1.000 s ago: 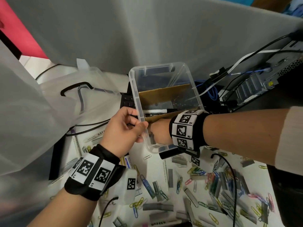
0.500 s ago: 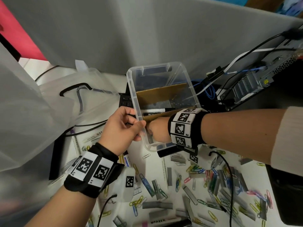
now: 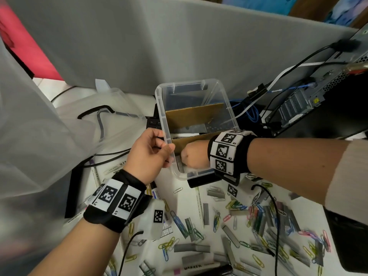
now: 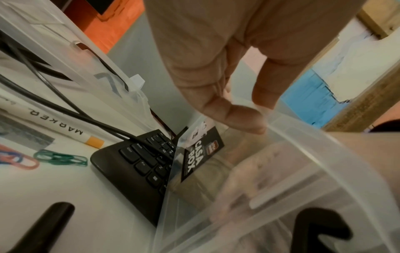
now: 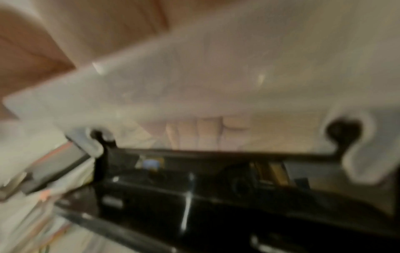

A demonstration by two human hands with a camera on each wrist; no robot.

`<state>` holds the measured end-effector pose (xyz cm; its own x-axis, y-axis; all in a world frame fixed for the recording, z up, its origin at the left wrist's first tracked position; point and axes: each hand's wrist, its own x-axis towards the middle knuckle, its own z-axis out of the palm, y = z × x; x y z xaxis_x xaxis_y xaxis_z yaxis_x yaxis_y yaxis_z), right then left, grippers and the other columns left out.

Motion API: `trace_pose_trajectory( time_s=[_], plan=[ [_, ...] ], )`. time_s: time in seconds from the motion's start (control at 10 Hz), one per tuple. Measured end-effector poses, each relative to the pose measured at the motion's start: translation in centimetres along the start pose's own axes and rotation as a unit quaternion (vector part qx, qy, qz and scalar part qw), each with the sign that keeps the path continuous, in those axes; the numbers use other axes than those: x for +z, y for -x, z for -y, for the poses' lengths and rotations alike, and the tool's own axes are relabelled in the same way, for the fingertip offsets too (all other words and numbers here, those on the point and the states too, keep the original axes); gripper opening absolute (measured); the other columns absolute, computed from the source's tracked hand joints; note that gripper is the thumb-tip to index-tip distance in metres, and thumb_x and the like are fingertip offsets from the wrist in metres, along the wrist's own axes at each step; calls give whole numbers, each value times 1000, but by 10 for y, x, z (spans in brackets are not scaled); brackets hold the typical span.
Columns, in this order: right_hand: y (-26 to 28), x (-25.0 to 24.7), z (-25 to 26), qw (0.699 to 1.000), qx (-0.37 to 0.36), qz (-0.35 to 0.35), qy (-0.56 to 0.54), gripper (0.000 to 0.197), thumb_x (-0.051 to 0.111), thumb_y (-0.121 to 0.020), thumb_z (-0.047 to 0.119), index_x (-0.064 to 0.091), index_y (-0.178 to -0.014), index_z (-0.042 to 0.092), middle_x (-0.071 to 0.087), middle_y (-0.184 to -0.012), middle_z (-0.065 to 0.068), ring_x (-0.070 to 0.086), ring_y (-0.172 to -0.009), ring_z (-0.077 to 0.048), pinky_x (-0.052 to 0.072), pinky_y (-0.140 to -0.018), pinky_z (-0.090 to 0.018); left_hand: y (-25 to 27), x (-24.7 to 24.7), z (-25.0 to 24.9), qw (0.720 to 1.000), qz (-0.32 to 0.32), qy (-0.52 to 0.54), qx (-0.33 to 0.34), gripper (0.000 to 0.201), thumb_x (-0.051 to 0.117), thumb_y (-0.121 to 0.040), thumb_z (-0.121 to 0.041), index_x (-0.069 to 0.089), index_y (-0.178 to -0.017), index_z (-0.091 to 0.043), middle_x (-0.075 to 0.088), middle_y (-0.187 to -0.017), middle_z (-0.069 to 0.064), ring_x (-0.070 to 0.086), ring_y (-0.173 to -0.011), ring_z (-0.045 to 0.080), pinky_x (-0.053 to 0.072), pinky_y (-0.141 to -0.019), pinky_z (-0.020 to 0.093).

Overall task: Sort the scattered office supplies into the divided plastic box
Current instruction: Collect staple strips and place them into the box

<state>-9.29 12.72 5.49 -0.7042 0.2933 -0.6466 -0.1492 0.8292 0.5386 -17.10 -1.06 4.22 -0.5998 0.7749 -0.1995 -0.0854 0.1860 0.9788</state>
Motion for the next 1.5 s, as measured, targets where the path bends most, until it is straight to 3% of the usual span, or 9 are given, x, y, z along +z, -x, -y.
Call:
trace_pose_trajectory(
  time_s=[0.1,0.3,0.5,0.6,0.8,1.0,1.2,1.4,1.5],
  plan=[
    [27,-18,-9,870,-16,41,-491,29,45,-95,13,63,-116,3,65,-99,-8,61,-89,-25,50,-85,-35,-3,-1,1,1000,-14,-16,5,23,59,-90,-3,50,-112,-4,54,-76,13,59,-64,24,52,-50,24],
    [60,3,-21,850,11,-69,-522,29,36,-96,11,63,-107,7,62,-110,-7,57,-102,-23,43,-85,-27,0,-1,2,1000,-20,-21,-8,22,59,-91,-5,53,-112,-7,55,-75,9,59,-61,14,53,-53,22],
    [105,43,-14,711,128,-249,-645,20,48,-92,11,65,-98,18,65,-82,1,60,-73,-15,52,-68,-25,11,-3,1,998,-48,24,-43,12,46,-98,-9,53,-107,-11,63,-84,9,62,-71,20,55,-66,34],
    [125,57,-1,673,137,-283,-669,15,55,-87,6,66,-87,15,63,-77,3,57,-68,-11,47,-61,-15,24,-10,8,996,-52,-19,-65,13,46,-98,-7,57,-92,-12,64,-83,7,63,-72,20,53,-65,33],
    [139,94,38,694,126,-151,-693,16,61,-83,5,69,-77,18,63,-73,8,57,-69,-5,43,-62,-12,63,8,32,959,96,-238,-123,14,54,-94,-11,63,-84,-14,68,-81,2,63,-71,14,52,-66,26],
    [115,123,77,746,160,-72,-643,18,45,-86,6,60,-82,14,56,-83,4,57,-88,-17,49,-77,-28,87,66,53,877,214,-429,-16,7,59,-86,-25,59,-93,-23,61,-90,-4,59,-82,16,47,-75,24],
    [90,144,98,750,185,-192,-606,11,52,-87,16,63,-89,15,55,-94,-1,50,-94,-21,44,-74,-31,82,106,61,779,186,-599,28,58,62,-82,-40,40,-133,-23,43,-127,3,41,-119,26,39,-99,39],
    [78,149,94,800,139,-190,-552,15,50,-90,24,63,-97,20,57,-106,0,48,-104,-22,42,-89,-33,79,119,69,727,170,-665,-17,57,63,-81,-35,42,-132,-19,40,-129,5,38,-120,27,36,-98,40],
    [76,149,91,819,118,-184,-531,19,50,-92,28,61,-105,21,55,-112,0,46,-110,-23,38,-94,-33,79,123,72,732,157,-662,-15,52,56,-85,-33,41,-133,-20,41,-127,5,40,-118,27,37,-96,39]
  ],
)
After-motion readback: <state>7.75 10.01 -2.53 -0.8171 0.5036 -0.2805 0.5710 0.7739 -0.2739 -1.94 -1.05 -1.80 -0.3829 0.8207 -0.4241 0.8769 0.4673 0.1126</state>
